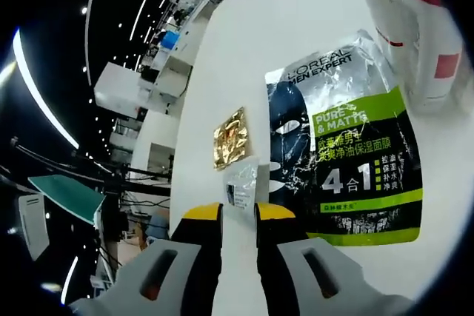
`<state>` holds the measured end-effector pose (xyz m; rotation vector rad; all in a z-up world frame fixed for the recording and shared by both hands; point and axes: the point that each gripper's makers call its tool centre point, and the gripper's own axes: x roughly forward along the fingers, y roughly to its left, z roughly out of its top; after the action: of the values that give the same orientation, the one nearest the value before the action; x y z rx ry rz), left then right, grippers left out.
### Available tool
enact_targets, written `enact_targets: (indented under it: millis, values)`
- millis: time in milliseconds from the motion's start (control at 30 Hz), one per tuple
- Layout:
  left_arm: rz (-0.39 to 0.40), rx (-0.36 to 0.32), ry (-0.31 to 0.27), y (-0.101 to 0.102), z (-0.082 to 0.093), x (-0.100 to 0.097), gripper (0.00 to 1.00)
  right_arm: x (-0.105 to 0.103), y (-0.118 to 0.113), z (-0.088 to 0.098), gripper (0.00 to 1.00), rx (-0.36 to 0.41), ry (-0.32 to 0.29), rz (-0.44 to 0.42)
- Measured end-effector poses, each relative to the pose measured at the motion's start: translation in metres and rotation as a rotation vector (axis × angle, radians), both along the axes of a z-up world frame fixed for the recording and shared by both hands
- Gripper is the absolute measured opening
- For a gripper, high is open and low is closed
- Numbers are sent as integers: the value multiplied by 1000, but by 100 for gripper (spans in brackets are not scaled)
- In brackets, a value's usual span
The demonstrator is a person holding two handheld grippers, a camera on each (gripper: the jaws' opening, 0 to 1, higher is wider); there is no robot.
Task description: Arrange the skincare products in the storage area until every visible bottle or jar stands upright without overlapping.
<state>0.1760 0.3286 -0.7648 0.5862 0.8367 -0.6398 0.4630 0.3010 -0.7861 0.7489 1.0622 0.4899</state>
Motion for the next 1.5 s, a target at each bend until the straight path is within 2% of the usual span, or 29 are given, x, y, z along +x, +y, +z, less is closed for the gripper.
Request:
enact_targets:
  millis: [100, 167, 267, 367, 467, 600, 700, 767, 967, 1000, 1033, 1133, 1200, 1333, 1433, 1467, 1500]
  values:
    - [2, 0, 0, 0, 0, 0, 20, 1, -4, -4, 16, -45, -8, 6]
    - [2, 0, 0, 0, 0, 0, 20, 2, -2, -3, 16, -48, -14, 7]
    - [3, 0, 2, 0, -1, 0, 20, 1, -1, -4, 16, -98, -34, 47]
    - [3, 1, 3, 0, -1, 0, 20, -2, 4, -5, 17, -106, -27, 76]
    - [3, 1, 0, 0, -1, 0, 20, -2, 8, -2, 19, -108, -41, 92]
    - [2, 2, -5, 0, 0, 1, 20, -2, 4, -4, 18, -149, -71, 111]
    - [3, 4, -1, 0, -1, 0, 20, -2, 7, -3, 19, -136, -67, 117]
    - [3, 4, -2, 0, -1, 0, 20, 0, 10, 0, 20, -132, -89, 121]
    - [4, 2, -3, 0, -1, 1, 20, 1, 5, 0, 20, -193, -123, 134]
    - [4, 2, -2, 0, -1, 1, 20, 5, 0, 1, 19, -237, -165, 144]
    - [4, 3, -1, 0, -1, 1, 20, 6, -1, 3, 19, -248, -188, 151]
    - [5, 2, -3, 0, -1, 1, 20, 3, -3, 2, 19, -263, -176, 176]
    - [5, 2, -3, 0, 0, 1, 20, 5, -7, 4, 19, -279, -200, 170]
    - [4, 2, -1, 0, 0, 1, 20, -5, 10, 7, 19, -202, -179, 239]
    - [1, 5, 5, 0, -1, 0, 20, -1, 10, 6, 18, -200, -170, 222]
    - [0, 6, 8, 0, -1, -1, 20, -1, 10, 5, 19, -208, -164, 221]
    - [1, 6, 9, 0, -1, -1, 20, -2, 6, 1, 19, -252, -161, 236]
